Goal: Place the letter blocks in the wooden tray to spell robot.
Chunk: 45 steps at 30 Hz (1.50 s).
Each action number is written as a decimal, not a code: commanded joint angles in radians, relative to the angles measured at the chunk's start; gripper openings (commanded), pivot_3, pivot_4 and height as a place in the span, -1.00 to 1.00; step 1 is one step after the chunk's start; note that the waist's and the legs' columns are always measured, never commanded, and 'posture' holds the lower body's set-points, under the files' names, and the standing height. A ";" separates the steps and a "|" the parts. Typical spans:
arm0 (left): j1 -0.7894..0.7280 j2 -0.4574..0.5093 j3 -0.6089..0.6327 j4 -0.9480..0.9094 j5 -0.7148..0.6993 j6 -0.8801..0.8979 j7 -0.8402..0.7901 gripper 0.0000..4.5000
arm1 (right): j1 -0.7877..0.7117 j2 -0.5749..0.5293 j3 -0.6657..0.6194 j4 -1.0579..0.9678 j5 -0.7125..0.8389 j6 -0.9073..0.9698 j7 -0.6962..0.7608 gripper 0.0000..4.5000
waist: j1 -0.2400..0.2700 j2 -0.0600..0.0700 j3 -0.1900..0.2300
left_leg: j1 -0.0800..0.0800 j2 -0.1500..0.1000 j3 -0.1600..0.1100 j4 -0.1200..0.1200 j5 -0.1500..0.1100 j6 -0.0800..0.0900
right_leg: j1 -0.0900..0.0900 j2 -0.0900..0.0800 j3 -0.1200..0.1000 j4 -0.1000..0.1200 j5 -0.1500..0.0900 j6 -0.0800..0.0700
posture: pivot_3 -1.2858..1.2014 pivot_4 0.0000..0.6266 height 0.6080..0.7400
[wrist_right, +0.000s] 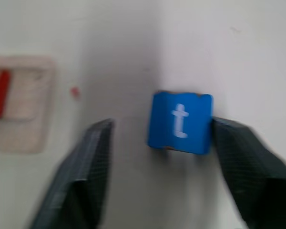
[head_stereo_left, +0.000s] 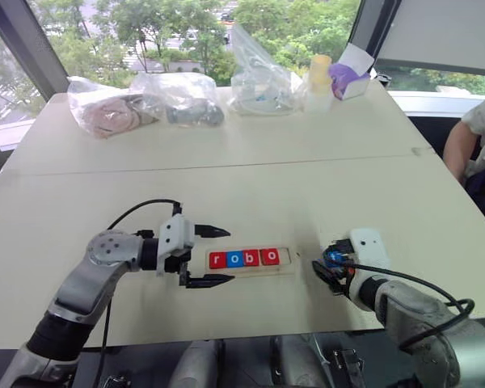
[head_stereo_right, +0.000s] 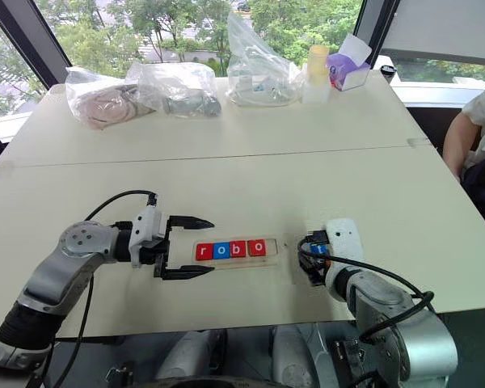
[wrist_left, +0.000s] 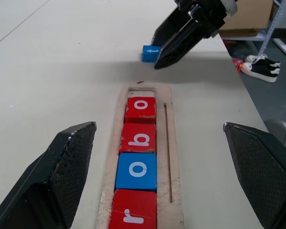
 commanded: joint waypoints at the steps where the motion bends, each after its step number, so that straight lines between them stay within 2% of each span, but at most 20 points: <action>1: -0.019 -0.004 -0.002 -0.002 0.010 -0.015 0.004 1.00 | -0.061 -0.209 -0.005 0.046 0.080 -0.147 0.208 0.99 | 0.000 0.000 0.001 | 0.000 0.000 0.001 0.000 0.000 0.000 | 0.000 0.000 0.000 -0.001 -0.001 -0.001 | 0.03 -0.52 1.00; 4: -0.032 -0.015 -0.005 0.007 0.016 -0.016 0.006 1.00 | -0.054 -0.452 0.033 0.170 0.055 -0.475 0.459 0.99 | 0.002 -0.001 0.001 | 0.000 0.000 0.000 0.000 0.000 0.000 | 0.001 0.000 -0.001 -0.002 0.000 0.001 | 0.03 -0.52 1.00; 6: -0.043 -0.024 -0.008 0.012 0.019 -0.013 0.011 1.00 | -0.023 -0.558 0.058 0.277 0.011 -0.752 0.640 0.99 | 0.003 -0.002 0.002 | -0.001 0.000 0.000 0.000 -0.001 0.001 | 0.002 0.000 -0.002 -0.002 0.000 0.003 | 0.03 -0.52 1.00; 8: -0.051 -0.031 -0.010 0.014 0.022 -0.010 0.016 1.00 | -0.008 -0.610 0.077 0.386 -0.010 -0.933 0.756 0.99 | 0.002 -0.003 0.002 | -0.001 0.000 0.001 0.000 -0.001 0.002 | 0.002 0.000 -0.002 -0.002 -0.001 0.004 | 0.03 -0.52 1.00; 12: -0.047 -0.033 -0.008 0.010 0.025 -0.014 0.030 1.00 | -0.050 -0.635 0.138 0.624 -0.081 -1.205 0.887 0.99 | -0.001 -0.003 0.002 | -0.001 0.000 0.002 0.000 -0.001 0.002 | 0.002 -0.001 -0.001 -0.002 0.000 0.004 | 0.03 -0.52 1.00; 21: -0.035 -0.024 -0.013 -0.015 0.034 -0.012 0.052 1.00 | -0.185 -0.588 0.235 0.940 -0.124 -1.362 1.023 0.99 | 0.003 -0.002 0.002 | 0.000 0.000 0.001 0.001 -0.001 0.002 | 0.002 -0.001 0.000 -0.002 0.000 0.003 | 0.03 -0.52 1.00; 30: -0.037 -0.013 -0.004 -0.028 0.020 0.005 0.046 1.00 | -0.215 -0.549 0.271 0.995 -0.155 -1.399 1.055 0.99 | 0.002 -0.002 0.003 | 0.000 0.000 0.001 0.001 -0.001 0.002 | 0.001 -0.001 0.000 -0.002 0.000 0.003 | 0.03 -0.52 1.00; 33: -0.035 0.000 -0.003 -0.042 0.003 0.020 0.026 1.00 | -0.208 -0.526 0.264 0.994 -0.161 -1.432 1.039 0.58 | 0.001 -0.002 0.002 | 0.000 0.000 0.001 0.001 -0.001 0.001 | 0.001 -0.001 0.000 -0.002 0.000 0.003 | 0.03 -0.52 1.00; 37: -0.031 0.010 -0.001 -0.048 -0.005 0.029 0.020 1.00 | -0.205 -0.525 0.247 0.948 -0.148 -1.422 1.033 -0.37 | 0.003 -0.002 0.002 | 0.000 0.000 0.001 0.001 -0.001 0.001 | 0.001 -0.001 0.000 -0.002 0.000 0.003 | 0.03 -0.52 1.00; 38: -0.032 0.010 0.000 -0.047 -0.005 0.029 0.020 1.00 | -0.210 -0.523 0.243 0.928 -0.143 -1.410 1.027 -0.50 | 0.003 -0.002 0.002 | 0.000 0.000 0.001 0.001 -0.001 0.001 | 0.001 -0.001 0.000 -0.002 0.000 0.003 | 0.03 -0.52 1.00; 45: -0.038 0.006 -0.002 -0.038 0.000 0.025 0.021 1.00 | -0.252 -0.485 0.265 0.710 -0.088 -1.252 0.987 -0.50 | 0.002 -0.001 0.002 | 0.000 0.000 0.001 0.001 -0.001 0.001 | 0.001 -0.002 0.001 -0.001 0.000 0.003 | 0.03 -0.52 1.00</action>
